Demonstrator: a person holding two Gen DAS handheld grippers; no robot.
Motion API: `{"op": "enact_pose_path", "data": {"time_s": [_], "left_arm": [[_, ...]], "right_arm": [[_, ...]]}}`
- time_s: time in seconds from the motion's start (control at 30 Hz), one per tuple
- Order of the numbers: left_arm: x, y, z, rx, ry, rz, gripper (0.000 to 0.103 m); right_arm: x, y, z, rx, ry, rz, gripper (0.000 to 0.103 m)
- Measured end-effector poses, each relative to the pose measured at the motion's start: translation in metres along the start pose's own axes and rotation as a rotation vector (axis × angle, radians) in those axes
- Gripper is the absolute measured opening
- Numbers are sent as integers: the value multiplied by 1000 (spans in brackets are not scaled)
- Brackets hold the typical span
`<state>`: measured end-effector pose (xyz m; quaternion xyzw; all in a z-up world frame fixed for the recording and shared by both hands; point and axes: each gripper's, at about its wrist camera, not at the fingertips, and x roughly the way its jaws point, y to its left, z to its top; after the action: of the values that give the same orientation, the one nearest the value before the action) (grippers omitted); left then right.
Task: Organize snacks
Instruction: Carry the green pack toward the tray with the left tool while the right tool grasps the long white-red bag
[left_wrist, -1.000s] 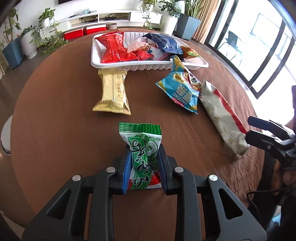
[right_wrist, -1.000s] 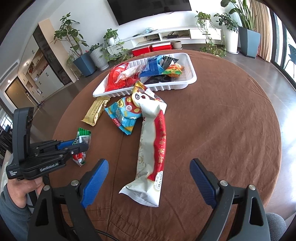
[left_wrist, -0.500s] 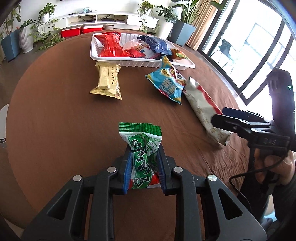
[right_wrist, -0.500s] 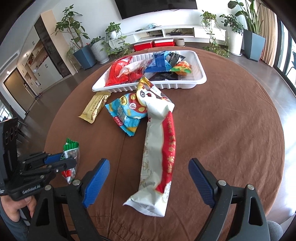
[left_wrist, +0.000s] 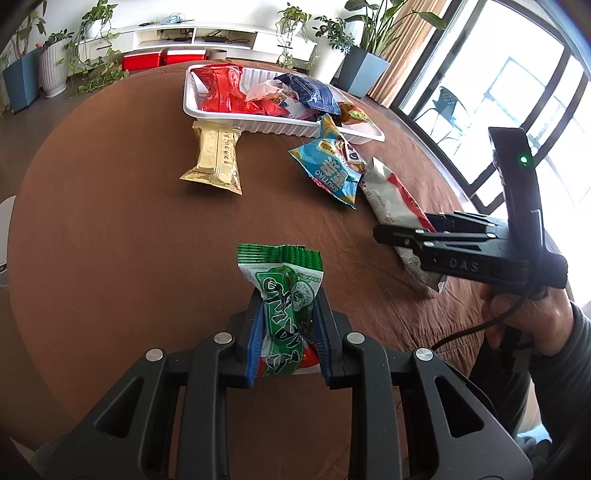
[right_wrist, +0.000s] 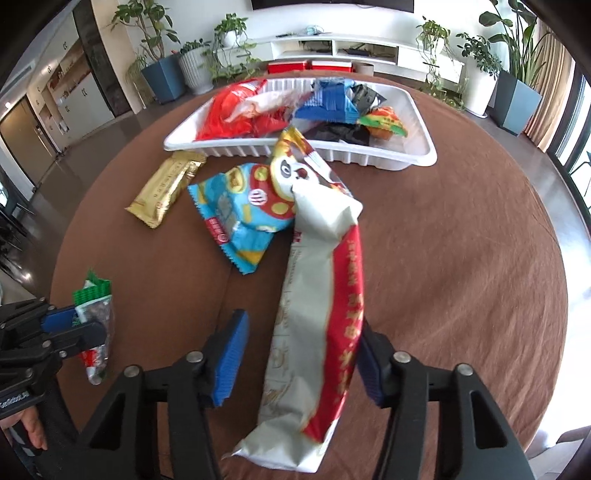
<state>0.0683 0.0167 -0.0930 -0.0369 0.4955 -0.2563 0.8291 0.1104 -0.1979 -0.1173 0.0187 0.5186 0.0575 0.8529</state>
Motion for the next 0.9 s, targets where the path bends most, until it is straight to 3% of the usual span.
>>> {"op": "enact_pose_path", "data": {"time_s": [0.13,0.23,0.3,0.4,0.9], "left_arm": [[2,-1,0,0,3,-2,22],[3,-2,0,-1,4,-3,22],[3,-2,0,-1,3,-4,22],[4,-2,-1,-1,4,-5,22],[5,-3,1,-16,-7,-28,22]], "right_arm": [[2,3,4,-36,8,-45,48],[2,4,4,-62,7,-52,39],[2,6,4,-73,7,-48,24],[1,6,3,-79,6,-43,19],[-29,-26,-22,87,-39,109,16]]}}
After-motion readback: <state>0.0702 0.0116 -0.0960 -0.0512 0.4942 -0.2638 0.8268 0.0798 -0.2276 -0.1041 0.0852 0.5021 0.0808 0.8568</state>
